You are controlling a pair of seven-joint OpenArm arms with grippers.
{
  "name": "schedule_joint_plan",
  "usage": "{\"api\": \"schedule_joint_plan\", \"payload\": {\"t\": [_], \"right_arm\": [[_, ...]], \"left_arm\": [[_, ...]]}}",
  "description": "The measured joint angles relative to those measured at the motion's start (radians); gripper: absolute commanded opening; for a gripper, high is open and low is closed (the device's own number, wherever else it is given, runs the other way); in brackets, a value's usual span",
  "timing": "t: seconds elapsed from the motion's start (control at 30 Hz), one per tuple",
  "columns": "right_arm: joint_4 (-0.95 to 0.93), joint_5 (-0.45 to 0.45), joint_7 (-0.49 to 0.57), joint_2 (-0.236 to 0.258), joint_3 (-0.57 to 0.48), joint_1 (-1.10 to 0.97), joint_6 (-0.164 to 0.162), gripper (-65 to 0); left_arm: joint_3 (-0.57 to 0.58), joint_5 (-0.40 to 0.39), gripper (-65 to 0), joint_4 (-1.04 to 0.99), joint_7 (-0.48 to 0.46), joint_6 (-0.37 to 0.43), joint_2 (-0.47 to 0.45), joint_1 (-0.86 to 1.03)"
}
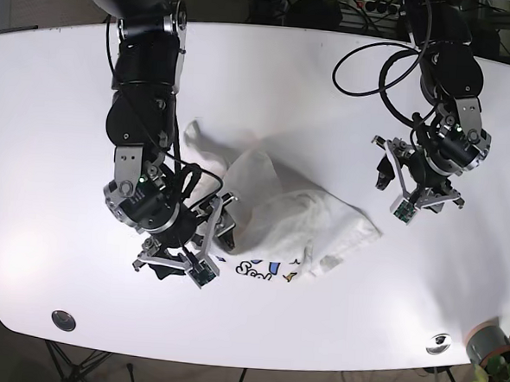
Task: Fold the T-shirt properly
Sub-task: 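Release and regrasp the T-shirt's bunched edge with the right gripper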
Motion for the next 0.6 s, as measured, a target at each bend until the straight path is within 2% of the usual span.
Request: {"api": "schedule_joint_plan", "payload": {"t": [0.13, 0.27, 0.6], "right_arm": [[0.124, -0.003, -0.035, -0.004, -0.026, -0.039, 0.003, -23.8], [0.221, 0.002, -0.027, -0.002, -0.062, -0.081, 0.003, -24.1], [0.199, -0.003, -0.009, 0.021, -0.060, -0.123, 0.003, -24.1]], "left_arm": [[-0.003, 0.002, -33.9, 0.000, 0.000, 0.000, 0.000, 0.002], [-0.003, 0.000, -33.9, -0.001, 0.000, 0.000, 0.000, 0.008], [-0.003, 0.000, -34.0, -0.001, 0.000, 0.000, 0.000, 0.010]]}}
